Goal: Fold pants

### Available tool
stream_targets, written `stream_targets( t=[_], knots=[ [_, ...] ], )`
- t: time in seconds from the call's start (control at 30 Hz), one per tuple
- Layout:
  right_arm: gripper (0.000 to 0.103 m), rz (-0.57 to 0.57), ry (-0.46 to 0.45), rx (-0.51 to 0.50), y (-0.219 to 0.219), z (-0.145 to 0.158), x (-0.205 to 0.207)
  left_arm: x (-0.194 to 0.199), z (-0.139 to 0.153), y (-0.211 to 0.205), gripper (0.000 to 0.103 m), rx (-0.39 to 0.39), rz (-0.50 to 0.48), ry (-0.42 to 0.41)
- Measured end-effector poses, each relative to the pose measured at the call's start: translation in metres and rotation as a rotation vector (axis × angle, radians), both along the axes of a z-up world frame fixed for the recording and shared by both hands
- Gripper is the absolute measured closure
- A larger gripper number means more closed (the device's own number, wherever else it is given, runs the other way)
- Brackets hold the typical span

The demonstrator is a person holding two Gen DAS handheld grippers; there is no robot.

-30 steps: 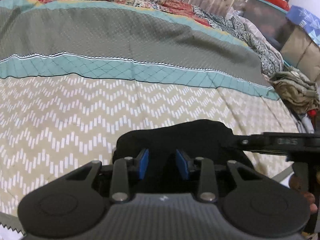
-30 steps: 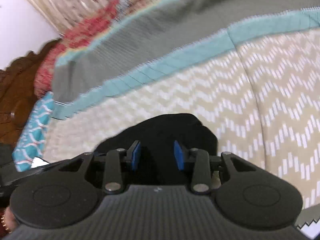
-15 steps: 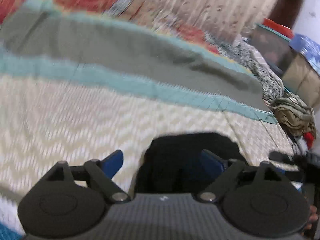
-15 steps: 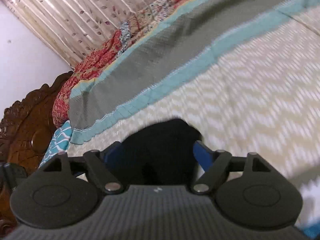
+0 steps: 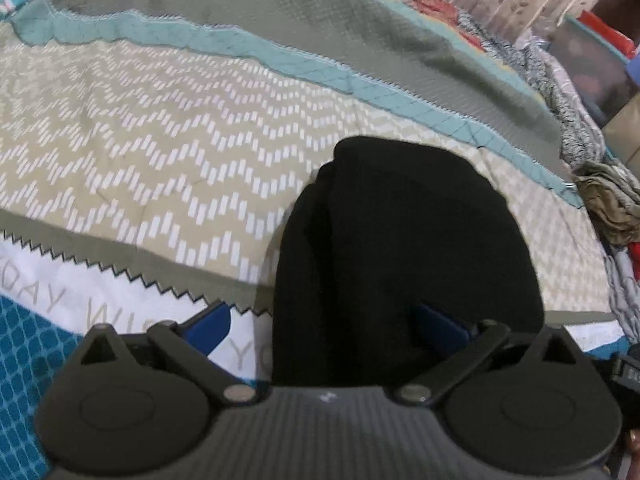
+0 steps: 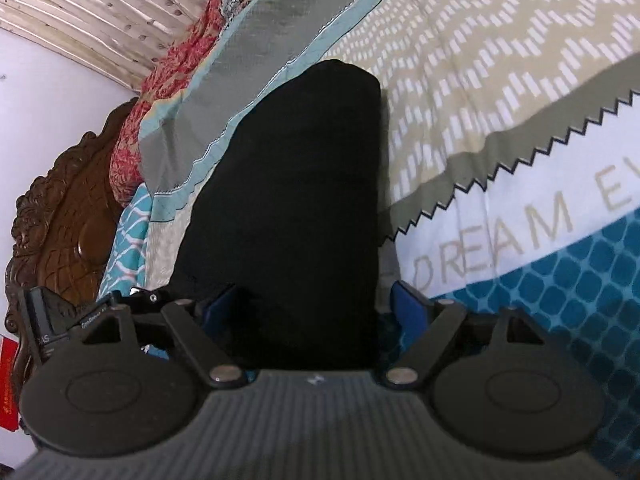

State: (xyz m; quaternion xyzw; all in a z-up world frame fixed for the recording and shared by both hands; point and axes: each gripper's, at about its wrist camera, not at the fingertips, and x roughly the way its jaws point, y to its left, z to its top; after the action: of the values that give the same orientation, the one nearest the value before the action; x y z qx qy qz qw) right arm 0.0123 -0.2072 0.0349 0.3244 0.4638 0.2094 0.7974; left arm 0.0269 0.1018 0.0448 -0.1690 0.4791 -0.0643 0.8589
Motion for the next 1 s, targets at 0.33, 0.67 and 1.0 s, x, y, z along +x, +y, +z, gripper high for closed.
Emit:
stream_targets(
  t=[0.33,0.67,1.0],
  knots=[
    [0.017,-0.025,-0.030,0.032,-0.004,0.000,-0.009,-0.003,-0.005,-0.003,0.000,0.023,0.022,0.018],
    [0.015,-0.051,-0.035,0.047,0.000,-0.002,-0.008,-0.003,-0.002,-0.007,0.000,0.061,0.009,0.005],
    [0.015,-0.062,-0.031,0.053,-0.001,-0.002,-0.009,-0.004,-0.002,-0.008,0.000,0.069,0.003,-0.007]
  ],
)
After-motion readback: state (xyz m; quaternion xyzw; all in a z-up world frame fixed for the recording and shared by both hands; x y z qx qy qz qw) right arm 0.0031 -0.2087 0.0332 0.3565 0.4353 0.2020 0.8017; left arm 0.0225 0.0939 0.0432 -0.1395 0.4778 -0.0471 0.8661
